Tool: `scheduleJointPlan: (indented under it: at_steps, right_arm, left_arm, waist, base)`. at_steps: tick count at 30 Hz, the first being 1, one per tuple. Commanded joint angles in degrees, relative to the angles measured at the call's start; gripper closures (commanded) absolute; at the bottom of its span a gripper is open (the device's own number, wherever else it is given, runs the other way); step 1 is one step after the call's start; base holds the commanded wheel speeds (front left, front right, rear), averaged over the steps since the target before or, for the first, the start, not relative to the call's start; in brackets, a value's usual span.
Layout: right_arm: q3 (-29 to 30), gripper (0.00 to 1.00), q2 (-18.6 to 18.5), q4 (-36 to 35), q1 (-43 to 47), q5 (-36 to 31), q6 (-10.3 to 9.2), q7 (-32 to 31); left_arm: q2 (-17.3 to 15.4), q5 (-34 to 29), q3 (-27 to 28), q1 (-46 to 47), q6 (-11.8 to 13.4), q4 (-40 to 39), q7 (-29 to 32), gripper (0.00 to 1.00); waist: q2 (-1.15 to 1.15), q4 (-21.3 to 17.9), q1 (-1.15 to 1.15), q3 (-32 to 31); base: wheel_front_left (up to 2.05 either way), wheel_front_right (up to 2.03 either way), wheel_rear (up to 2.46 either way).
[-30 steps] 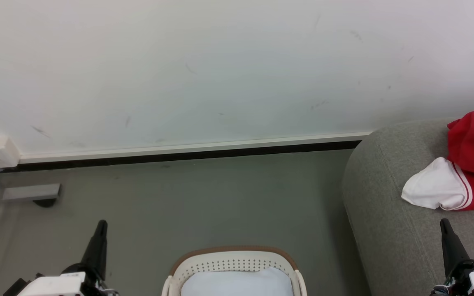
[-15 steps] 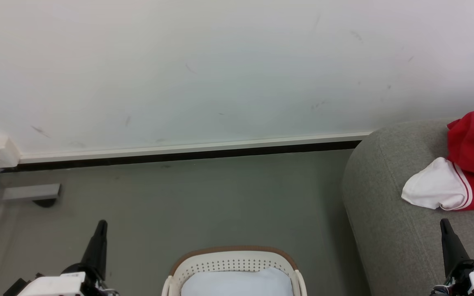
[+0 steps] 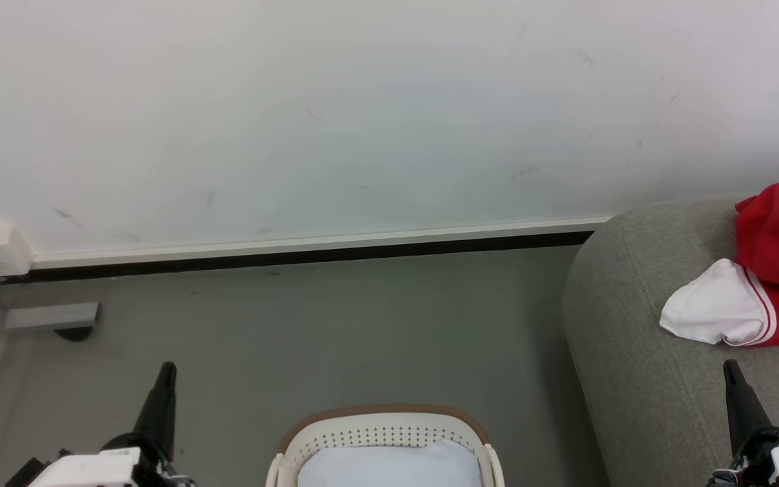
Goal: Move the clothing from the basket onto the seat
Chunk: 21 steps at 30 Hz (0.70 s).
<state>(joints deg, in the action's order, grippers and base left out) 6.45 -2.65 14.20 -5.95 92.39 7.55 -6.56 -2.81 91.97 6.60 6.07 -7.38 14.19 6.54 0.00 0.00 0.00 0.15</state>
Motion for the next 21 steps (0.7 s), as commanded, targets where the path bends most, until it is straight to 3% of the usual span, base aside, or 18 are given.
scheduleJointPlan:
  at_steps: [1,21]
  right_arm:
    - [0.2,1.0,-0.4,-0.3,-0.7,0.0,-0.12,-0.2]
    - [0.2,1.0,-0.4,-0.3,-0.7,0.0,-0.12,-0.2]
  left_arm:
    - [-0.1,0.8,0.1,0.5,-0.3,-0.2,0.2,1.0]
    - [-0.1,0.8,0.1,0.5,-0.3,-0.2,0.2,1.0]
  waist:
    - [0.0,0.0,0.0,0.0]
    - [0.0,0.0,0.0,0.0]
  base:
    - [0.0,0.0,0.0]
    - [0.0,0.0,0.0]
